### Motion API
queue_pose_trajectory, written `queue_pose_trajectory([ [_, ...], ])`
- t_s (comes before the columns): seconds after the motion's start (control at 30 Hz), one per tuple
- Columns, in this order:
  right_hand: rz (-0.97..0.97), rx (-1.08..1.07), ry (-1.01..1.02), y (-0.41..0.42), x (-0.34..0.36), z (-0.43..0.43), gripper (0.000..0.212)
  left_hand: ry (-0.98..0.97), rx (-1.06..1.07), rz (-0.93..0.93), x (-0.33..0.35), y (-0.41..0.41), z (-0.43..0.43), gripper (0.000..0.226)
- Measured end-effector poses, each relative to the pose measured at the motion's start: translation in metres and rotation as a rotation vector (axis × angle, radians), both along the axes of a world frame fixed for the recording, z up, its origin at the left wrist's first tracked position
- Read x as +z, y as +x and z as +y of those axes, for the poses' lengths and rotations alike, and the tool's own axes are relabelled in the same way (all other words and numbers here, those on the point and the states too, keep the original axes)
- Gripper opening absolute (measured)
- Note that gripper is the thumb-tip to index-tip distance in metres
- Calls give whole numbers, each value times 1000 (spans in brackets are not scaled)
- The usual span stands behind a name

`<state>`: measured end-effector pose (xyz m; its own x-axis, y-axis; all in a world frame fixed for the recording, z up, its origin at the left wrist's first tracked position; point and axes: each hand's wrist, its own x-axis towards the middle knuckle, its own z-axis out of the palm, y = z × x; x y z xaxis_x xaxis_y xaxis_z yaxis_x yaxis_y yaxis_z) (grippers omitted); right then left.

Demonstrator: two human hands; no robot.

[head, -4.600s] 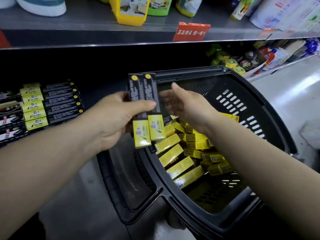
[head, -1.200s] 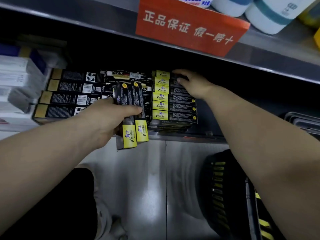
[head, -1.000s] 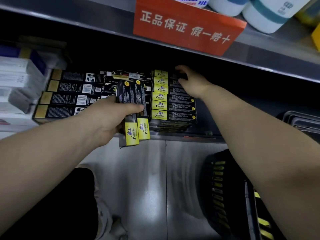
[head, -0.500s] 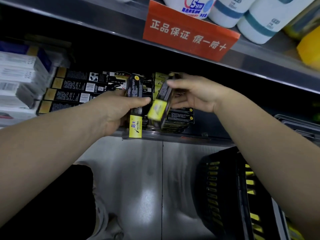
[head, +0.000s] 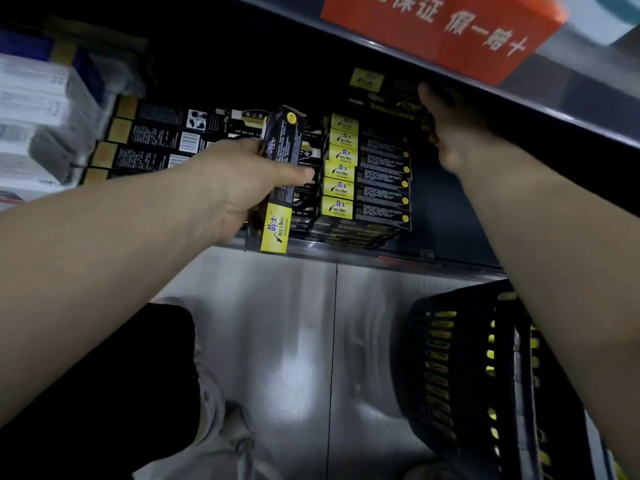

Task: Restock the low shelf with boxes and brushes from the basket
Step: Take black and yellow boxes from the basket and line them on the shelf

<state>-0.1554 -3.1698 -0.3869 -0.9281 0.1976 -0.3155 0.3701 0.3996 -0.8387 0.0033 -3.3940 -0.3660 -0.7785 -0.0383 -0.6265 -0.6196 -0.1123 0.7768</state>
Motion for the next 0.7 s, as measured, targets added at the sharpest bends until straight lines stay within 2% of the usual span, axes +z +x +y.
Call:
queue_pose_trajectory([
  [0.13,-76,114,146,-22,-22,3,52,-9,-8,2,-2,-1,1,26],
  [0.23,-127,129,153,-28,-36,3,59,-8,-11,1,-5,0,4,24],
  [0.37,-129,171,191,-32,-49,1,48,-58,-1,-18,-10,-1,5,49],
  [0.5,-105,224,262,-29,-57,0,32,-75,20,-18,-12,0,7,34],
  [0.63,-74,285,294,-26,-59,-2,31,-118,-11,-12,-10,0,10,53],
  [0.7,-57,306,294,-25,-58,-2,30,-137,-44,9,-7,1,12,52],
])
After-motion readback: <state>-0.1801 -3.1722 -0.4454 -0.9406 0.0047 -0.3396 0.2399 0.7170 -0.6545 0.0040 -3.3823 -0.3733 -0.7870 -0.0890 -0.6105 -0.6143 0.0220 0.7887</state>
